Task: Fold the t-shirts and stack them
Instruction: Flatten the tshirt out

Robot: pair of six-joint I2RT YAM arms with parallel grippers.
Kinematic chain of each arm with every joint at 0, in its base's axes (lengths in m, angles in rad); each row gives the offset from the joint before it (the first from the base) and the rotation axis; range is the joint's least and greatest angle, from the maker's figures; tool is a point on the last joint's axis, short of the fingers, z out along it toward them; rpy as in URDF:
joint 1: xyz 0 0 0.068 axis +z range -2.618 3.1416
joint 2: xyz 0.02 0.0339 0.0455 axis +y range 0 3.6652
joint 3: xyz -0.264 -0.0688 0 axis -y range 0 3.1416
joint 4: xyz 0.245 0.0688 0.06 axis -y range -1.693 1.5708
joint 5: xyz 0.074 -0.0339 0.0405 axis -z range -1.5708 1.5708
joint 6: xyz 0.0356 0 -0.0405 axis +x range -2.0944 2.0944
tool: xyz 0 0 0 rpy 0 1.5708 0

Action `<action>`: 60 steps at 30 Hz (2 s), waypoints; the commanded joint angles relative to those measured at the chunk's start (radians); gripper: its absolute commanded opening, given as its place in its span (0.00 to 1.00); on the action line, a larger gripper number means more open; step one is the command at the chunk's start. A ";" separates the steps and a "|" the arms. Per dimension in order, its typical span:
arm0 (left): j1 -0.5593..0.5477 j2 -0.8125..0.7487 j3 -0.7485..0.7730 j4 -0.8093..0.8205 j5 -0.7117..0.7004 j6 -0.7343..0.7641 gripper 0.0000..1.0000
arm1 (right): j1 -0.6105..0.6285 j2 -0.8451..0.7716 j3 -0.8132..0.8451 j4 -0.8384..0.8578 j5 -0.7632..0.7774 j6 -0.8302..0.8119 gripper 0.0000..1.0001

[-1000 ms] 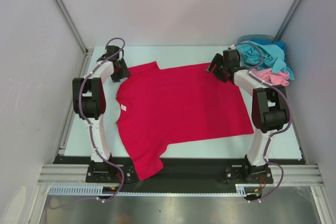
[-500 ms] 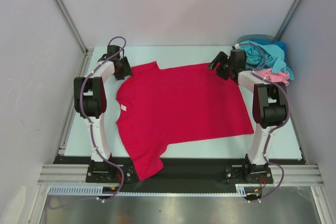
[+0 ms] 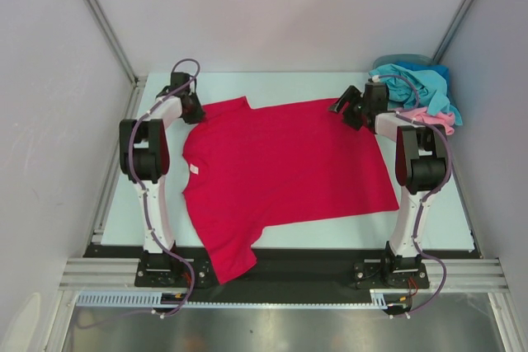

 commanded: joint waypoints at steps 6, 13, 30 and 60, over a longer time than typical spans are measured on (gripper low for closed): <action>-0.004 -0.011 0.051 0.027 0.001 -0.003 0.00 | 0.005 -0.026 -0.002 0.066 -0.017 0.017 0.76; -0.022 -0.011 0.120 0.007 -0.118 0.006 0.00 | 0.016 -0.057 -0.057 0.107 -0.023 0.024 0.77; -0.054 0.208 0.545 -0.213 -0.257 -0.028 0.00 | 0.005 -0.159 -0.152 0.200 -0.049 0.070 0.76; -0.036 0.087 0.379 -0.056 -0.139 -0.064 0.02 | -0.006 -0.362 -0.330 0.293 -0.029 0.110 0.75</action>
